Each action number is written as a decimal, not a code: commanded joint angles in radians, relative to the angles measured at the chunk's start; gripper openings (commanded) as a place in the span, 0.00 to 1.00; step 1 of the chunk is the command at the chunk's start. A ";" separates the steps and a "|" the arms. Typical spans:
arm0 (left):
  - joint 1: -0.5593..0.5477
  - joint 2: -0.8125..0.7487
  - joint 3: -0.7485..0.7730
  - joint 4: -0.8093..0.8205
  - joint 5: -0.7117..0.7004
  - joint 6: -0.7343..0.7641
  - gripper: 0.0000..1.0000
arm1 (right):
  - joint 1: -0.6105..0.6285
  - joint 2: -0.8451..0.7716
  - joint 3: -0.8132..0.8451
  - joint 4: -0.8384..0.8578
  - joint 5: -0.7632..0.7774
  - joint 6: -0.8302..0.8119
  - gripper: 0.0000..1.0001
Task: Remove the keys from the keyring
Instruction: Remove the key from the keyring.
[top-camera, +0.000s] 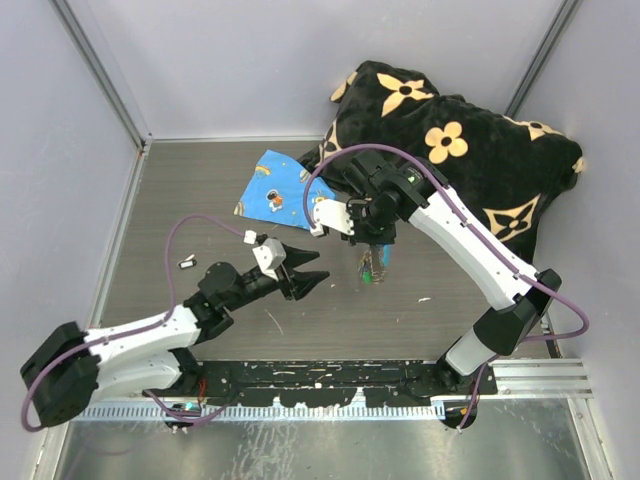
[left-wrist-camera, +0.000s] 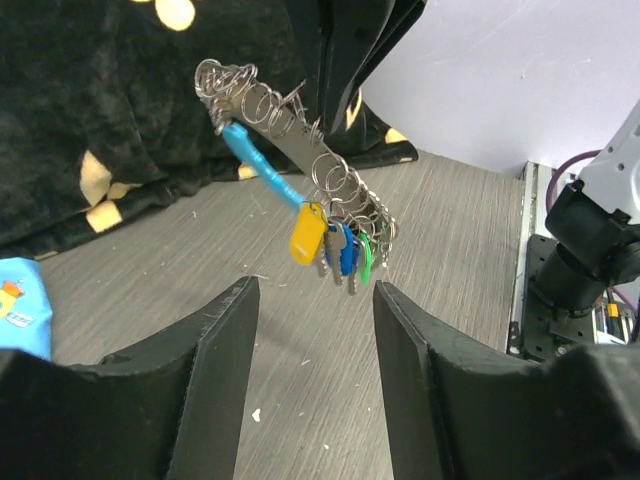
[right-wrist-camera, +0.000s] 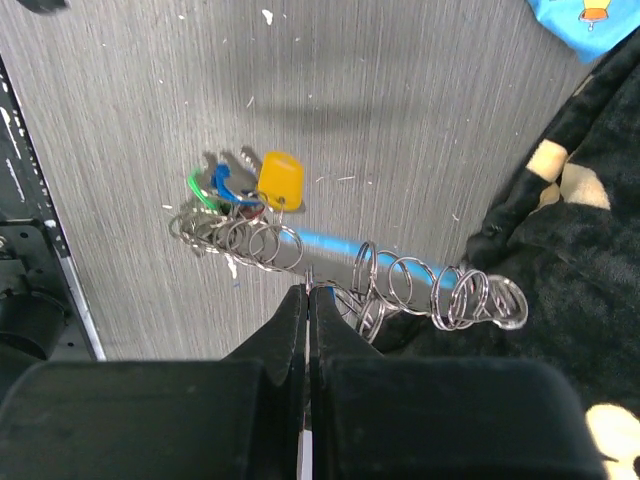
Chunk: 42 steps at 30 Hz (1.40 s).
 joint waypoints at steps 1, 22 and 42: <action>0.001 0.132 -0.016 0.390 0.015 -0.022 0.47 | 0.005 -0.022 0.019 -0.009 0.023 -0.037 0.01; 0.001 0.477 0.143 0.678 0.149 0.009 0.30 | 0.000 0.006 0.035 -0.008 -0.150 -0.054 0.01; 0.001 0.546 0.179 0.679 0.147 -0.002 0.30 | -0.008 0.010 0.052 -0.008 -0.195 -0.055 0.01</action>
